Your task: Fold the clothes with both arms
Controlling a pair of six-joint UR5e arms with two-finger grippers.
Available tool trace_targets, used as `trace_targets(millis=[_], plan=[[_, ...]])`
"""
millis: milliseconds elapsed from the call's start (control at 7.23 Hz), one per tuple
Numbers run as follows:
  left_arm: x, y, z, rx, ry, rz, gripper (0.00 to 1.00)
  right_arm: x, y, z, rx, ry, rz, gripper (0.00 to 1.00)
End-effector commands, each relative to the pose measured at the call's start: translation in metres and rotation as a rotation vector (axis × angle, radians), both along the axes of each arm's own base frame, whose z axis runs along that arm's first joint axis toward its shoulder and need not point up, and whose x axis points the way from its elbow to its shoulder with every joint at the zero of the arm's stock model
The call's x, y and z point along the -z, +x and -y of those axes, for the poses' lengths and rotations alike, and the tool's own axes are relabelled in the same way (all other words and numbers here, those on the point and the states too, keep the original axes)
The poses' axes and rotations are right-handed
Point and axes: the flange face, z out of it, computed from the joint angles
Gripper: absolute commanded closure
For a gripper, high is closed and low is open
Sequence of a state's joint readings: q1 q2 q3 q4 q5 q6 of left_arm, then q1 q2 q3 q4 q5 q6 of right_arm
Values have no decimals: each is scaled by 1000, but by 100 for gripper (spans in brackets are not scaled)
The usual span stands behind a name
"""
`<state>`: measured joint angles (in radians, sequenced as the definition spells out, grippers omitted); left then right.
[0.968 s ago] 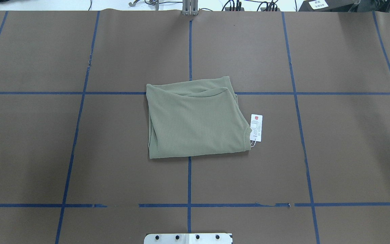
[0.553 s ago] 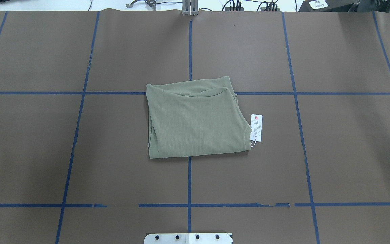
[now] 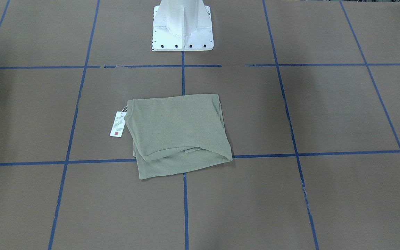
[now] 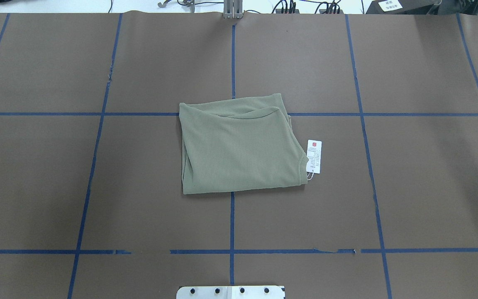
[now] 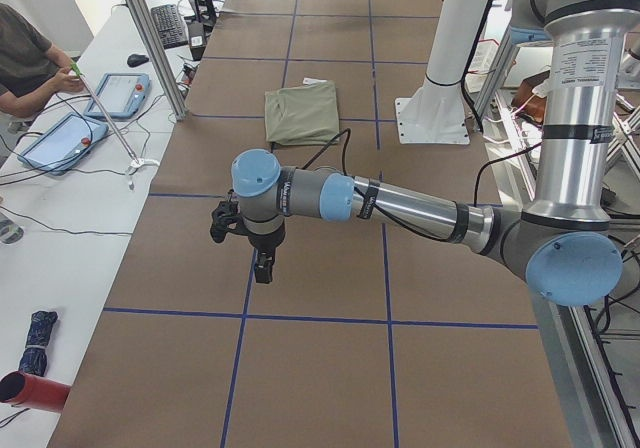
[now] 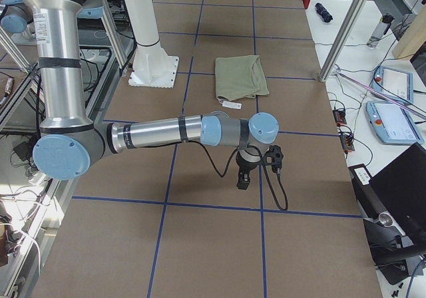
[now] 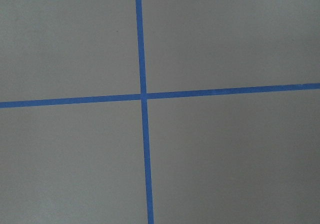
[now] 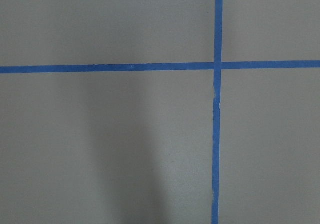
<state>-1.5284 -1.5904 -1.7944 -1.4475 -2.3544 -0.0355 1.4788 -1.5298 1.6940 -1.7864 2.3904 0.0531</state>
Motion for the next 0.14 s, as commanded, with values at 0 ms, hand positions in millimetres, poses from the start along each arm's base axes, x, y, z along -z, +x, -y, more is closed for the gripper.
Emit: trace_targets(millis=[0], plan=[[9, 0, -1, -1, 18, -3, 0, 0, 0, -1, 0, 0, 0, 0]])
